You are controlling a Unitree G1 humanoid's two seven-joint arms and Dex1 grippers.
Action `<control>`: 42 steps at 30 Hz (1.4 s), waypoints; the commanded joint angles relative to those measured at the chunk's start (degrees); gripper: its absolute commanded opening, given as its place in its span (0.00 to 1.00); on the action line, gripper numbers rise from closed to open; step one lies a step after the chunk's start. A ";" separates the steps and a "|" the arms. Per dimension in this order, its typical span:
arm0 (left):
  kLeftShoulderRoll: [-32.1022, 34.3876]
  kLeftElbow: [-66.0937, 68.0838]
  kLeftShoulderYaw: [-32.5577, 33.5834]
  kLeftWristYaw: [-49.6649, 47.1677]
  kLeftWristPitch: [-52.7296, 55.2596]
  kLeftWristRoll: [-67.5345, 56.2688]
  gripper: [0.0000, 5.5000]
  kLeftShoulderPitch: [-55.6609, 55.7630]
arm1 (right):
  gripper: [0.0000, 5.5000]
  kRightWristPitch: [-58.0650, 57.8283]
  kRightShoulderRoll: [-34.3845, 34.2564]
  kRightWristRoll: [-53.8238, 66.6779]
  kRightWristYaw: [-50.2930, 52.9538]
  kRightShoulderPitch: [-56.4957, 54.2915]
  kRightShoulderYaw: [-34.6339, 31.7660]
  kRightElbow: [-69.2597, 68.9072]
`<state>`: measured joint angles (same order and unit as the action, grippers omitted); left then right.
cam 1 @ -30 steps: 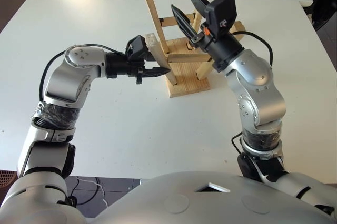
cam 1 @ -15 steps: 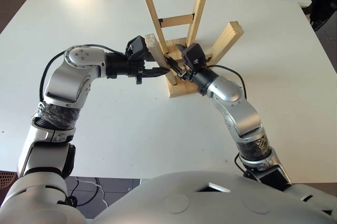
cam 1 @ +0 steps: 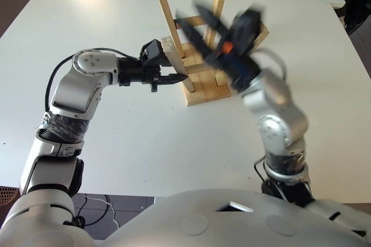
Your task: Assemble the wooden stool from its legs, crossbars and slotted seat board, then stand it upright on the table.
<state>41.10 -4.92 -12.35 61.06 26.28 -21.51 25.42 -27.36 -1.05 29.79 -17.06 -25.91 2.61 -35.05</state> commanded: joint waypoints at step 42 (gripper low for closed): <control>-3.53 -14.39 -4.03 -6.49 12.71 -4.16 0.37 -6.26 | 0.41 -5.56 3.69 -14.08 5.65 -2.13 13.82 2.77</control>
<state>41.57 -12.63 -10.45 58.65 30.49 -24.93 21.81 -29.45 12.12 4.12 -4.31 -15.35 6.47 -16.42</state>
